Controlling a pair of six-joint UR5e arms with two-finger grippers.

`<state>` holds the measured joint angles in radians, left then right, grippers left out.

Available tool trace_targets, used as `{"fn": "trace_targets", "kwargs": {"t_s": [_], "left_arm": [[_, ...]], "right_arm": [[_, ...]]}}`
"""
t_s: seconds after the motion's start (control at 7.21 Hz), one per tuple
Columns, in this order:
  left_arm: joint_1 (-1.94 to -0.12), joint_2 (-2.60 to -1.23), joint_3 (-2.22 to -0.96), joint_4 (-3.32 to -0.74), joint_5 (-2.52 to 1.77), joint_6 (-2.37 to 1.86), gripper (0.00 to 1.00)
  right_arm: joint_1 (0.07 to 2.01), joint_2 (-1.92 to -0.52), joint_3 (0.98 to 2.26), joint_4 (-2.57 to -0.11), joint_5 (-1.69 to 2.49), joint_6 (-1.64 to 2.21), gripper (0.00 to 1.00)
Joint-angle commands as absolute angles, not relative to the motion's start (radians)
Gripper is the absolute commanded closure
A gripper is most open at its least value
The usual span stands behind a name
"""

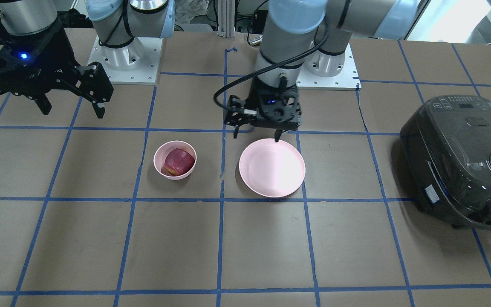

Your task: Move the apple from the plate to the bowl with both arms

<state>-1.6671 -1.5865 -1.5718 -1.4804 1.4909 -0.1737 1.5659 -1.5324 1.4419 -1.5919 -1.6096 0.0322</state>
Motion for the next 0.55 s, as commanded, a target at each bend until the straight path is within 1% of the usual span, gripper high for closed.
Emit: {"fn": "trace_targets", "kwargs": {"t_s": [0.0, 0.42], "left_arm": [[-1.528, -1.548, -1.507, -1.59, 1.503, -0.128, 0.0], [-1.536, -1.54, -1.514, -1.6, 1.592, -0.121, 0.0]], "right_arm": [[1.566, -1.532, 1.442, -1.592, -1.611, 0.032, 0.0], [1.566, -1.532, 1.442, -1.592, -1.611, 0.032, 0.0]]}}
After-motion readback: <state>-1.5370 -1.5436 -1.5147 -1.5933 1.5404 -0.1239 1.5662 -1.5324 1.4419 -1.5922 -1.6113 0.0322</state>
